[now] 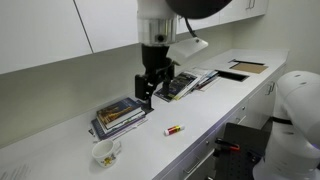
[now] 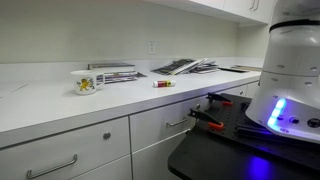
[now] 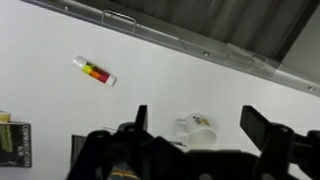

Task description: Move the cup to the right

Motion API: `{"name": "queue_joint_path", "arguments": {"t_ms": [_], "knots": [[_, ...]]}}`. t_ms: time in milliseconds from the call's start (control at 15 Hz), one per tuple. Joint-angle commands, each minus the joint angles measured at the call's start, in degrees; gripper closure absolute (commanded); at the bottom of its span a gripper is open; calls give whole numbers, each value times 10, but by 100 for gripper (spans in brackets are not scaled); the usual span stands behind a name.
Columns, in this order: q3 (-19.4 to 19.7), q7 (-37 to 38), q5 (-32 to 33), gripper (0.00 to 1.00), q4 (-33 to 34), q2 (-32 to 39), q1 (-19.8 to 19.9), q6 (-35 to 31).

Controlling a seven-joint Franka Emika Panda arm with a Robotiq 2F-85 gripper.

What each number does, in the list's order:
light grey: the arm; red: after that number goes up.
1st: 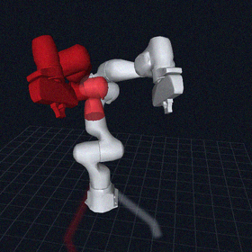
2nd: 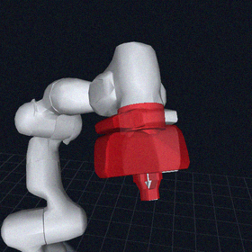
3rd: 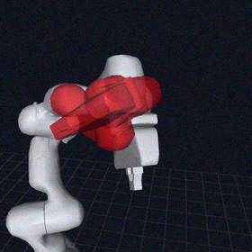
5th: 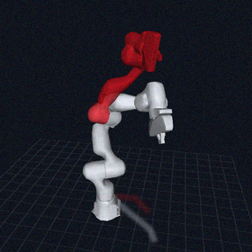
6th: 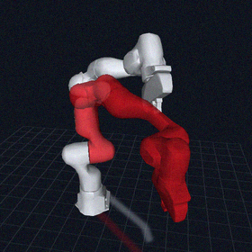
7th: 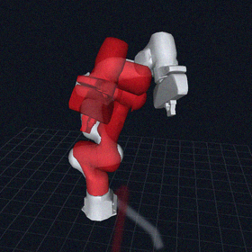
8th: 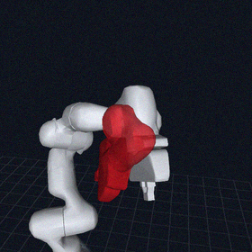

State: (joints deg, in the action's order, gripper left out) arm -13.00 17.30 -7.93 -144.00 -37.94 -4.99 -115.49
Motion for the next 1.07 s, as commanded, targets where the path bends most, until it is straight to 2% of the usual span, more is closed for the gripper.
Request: {"name": "queue_joint_path", "arguments": {"t_ms": [0,200,333,533,800,1000], "knots": [[-48,122,21,0,32,122,45,-91],[-69,240,63,0,73,250,76,-172],[-63,324,99,0,120,332,77,-189],[-28,444,126,0,205,443,35,-181],[32,580,124,0,322,560,-43,-164],[70,625,119,0,387,623,-88,-150]]}}
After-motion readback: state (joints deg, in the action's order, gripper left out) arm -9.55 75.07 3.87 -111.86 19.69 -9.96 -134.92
